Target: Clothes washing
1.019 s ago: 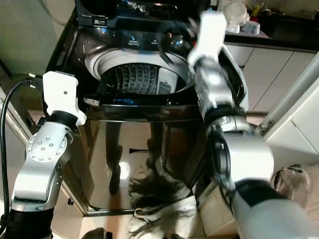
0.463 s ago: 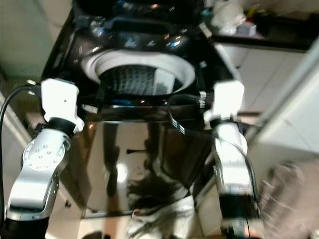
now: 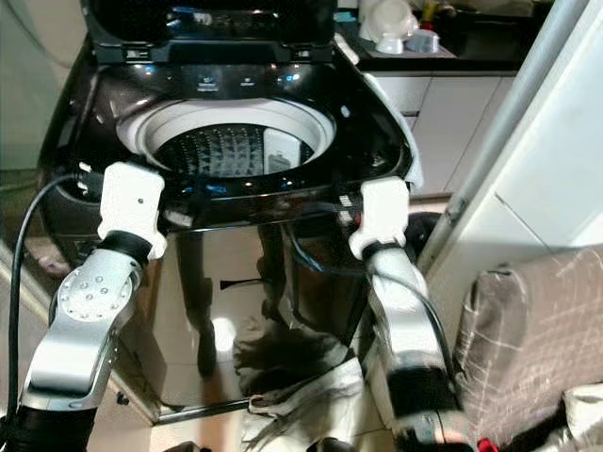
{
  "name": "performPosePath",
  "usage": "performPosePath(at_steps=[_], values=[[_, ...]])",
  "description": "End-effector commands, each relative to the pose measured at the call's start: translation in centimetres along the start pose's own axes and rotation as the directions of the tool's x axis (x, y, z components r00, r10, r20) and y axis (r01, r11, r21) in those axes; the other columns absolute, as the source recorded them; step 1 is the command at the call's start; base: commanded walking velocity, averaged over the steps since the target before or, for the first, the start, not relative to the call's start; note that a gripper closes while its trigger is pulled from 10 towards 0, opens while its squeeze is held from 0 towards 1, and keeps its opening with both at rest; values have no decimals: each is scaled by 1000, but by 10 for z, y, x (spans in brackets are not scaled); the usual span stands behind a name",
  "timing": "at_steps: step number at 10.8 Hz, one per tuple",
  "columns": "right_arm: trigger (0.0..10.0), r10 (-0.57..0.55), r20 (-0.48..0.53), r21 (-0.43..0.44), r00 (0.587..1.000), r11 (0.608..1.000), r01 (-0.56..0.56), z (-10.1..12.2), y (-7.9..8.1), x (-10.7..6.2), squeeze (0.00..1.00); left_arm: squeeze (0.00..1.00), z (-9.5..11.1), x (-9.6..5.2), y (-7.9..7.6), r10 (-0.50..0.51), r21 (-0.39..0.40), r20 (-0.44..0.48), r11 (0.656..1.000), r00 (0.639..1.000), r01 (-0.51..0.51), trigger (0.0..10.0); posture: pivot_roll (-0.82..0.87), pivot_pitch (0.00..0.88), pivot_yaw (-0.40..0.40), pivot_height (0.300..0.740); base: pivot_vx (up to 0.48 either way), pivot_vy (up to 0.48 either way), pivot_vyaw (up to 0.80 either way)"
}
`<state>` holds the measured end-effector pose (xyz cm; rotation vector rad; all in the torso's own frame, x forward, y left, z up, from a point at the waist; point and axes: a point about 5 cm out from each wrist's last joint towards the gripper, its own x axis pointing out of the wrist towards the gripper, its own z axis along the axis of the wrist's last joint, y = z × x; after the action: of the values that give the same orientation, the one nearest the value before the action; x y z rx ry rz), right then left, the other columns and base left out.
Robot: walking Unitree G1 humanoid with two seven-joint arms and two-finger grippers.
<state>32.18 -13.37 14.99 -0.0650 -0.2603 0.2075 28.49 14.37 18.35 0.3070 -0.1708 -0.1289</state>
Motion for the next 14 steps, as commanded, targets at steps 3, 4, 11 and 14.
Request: performPosePath(at_steps=[3,4,11,14], values=[[10000,-5,-22,28,1000,1000,6,-2,5,0,0,0,-7,3,6,52,-60,-39,997,998,-54,10000,0,0,-9,732,0,0,0],[10000,-4,-25,33,1000,999,5,-1,2,4,0,0,-8,4,5,65,-100,-44,993,997,-69,10000,-16,0,-8,732,0,0,0],[10000,14,-66,85,998,996,-8,-1,1,11,0,0,-12,4,-1,91,-113,-53,989,994,-97,10000,-28,0,-27,732,-212,0,0],[10000,15,-90,66,996,998,-9,-4,0,9,0,0,-12,7,-3,81,-108,-45,990,996,-86,10000,-33,0,-26,732,-278,0,0]])
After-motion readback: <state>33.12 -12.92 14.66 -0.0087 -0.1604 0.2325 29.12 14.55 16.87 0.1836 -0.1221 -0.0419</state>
